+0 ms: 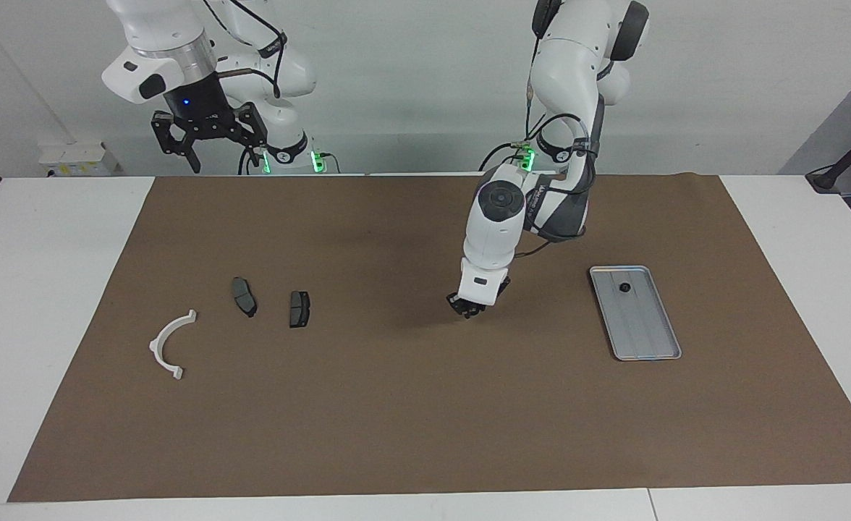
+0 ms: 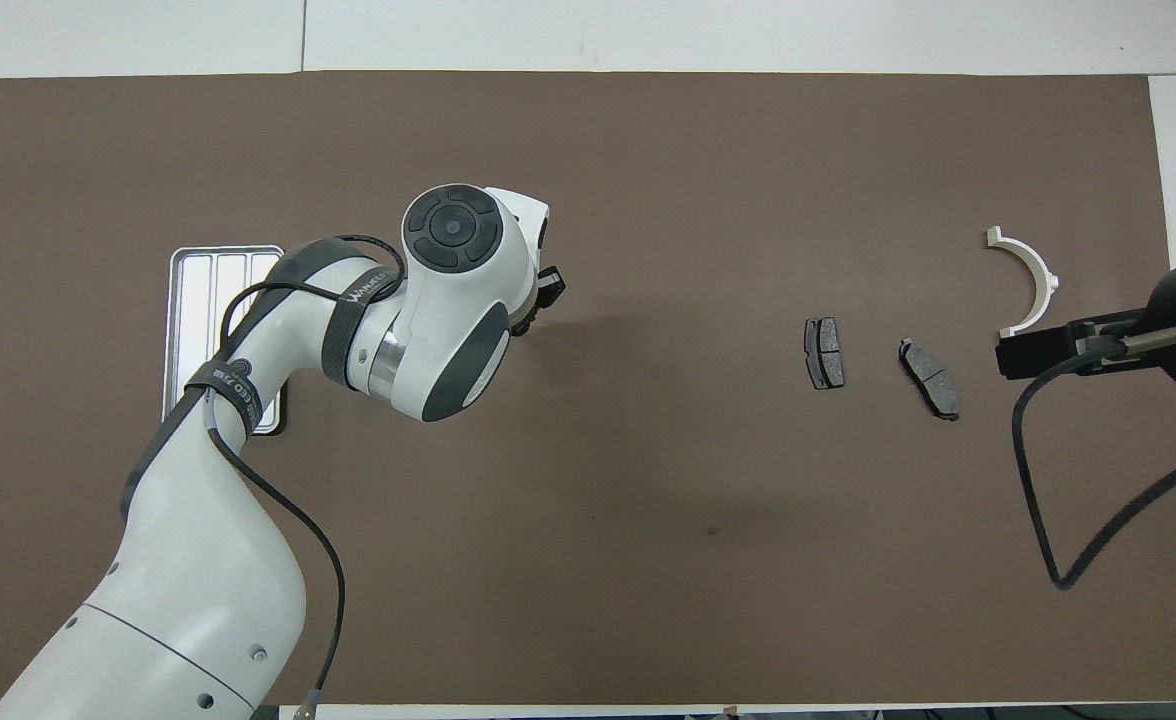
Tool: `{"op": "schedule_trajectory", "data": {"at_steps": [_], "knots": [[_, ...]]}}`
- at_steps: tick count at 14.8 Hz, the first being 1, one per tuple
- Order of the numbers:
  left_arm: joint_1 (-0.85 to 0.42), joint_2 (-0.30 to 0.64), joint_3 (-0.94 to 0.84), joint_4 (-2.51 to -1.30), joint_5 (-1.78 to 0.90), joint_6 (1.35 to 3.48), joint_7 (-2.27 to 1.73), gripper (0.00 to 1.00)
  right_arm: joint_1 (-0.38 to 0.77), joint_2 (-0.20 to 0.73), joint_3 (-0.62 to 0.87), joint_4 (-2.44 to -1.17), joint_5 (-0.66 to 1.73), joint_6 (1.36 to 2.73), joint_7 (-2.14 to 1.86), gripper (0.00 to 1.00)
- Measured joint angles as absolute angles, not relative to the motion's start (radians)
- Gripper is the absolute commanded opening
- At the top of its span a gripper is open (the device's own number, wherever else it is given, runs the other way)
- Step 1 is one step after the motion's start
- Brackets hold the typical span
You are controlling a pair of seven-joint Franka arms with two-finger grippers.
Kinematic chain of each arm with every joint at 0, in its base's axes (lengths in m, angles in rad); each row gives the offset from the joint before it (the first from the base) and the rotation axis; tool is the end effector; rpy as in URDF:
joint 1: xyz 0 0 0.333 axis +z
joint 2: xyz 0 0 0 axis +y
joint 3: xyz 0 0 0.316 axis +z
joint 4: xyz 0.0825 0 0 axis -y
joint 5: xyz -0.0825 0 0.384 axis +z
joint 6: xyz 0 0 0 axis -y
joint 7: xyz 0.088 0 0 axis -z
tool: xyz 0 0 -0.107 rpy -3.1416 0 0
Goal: Place bearing gear from tray to pile
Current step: 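Carry the bearing with the left gripper and set it mid-table, then return the left gripper to the tray while the right gripper reaches the bearing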
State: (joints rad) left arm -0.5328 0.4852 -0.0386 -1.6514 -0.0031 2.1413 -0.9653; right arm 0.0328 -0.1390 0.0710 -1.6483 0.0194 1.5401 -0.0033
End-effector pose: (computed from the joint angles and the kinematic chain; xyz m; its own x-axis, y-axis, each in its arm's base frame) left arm 0.5712 -0.3639 0.3315 0.9210 0.3893 -0.0141 0.3895 -0.9209 0.0158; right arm 0.5042 0.0575 0.6589 0.9938 0.1071 0.0305 0.1074 -0.9942 -0.0094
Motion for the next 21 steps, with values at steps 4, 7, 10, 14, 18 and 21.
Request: {"op": "schedule_trajectory", "data": {"at_steps": [4,7,10,14,18,21], "knots": [[-0.548,0.527,-0.039,-1.651,-0.003,2.167,-1.006,0.08,0.033,-0.139,0.070,-1.650,0.019,1.540,-0.003,1.00],[-0.548,0.530,-0.039,-1.651,-0.003,2.203,-1.028,0.08,0.033,-0.145,0.071,-1.663,0.019,1.540,-0.003,1.00],[-0.550,0.540,-0.039,-1.651,-0.003,2.216,-1.037,0.09,0.033,-0.157,0.071,-1.681,0.019,1.540,-0.001,1.00],[-0.556,0.549,-0.038,-1.651,-0.003,2.223,-1.044,1.00,0.033,-0.161,0.071,-1.698,0.019,1.544,0.028,1.00],[-0.547,0.531,-0.021,-1.638,0.028,2.174,-1.039,1.00,0.034,-0.161,0.073,-1.719,0.020,1.578,0.072,1.00],[-0.452,0.418,-0.011,-1.683,0.037,2.083,-0.853,1.00,0.066,-0.161,0.079,-1.745,0.020,1.616,0.169,1.00]]}}
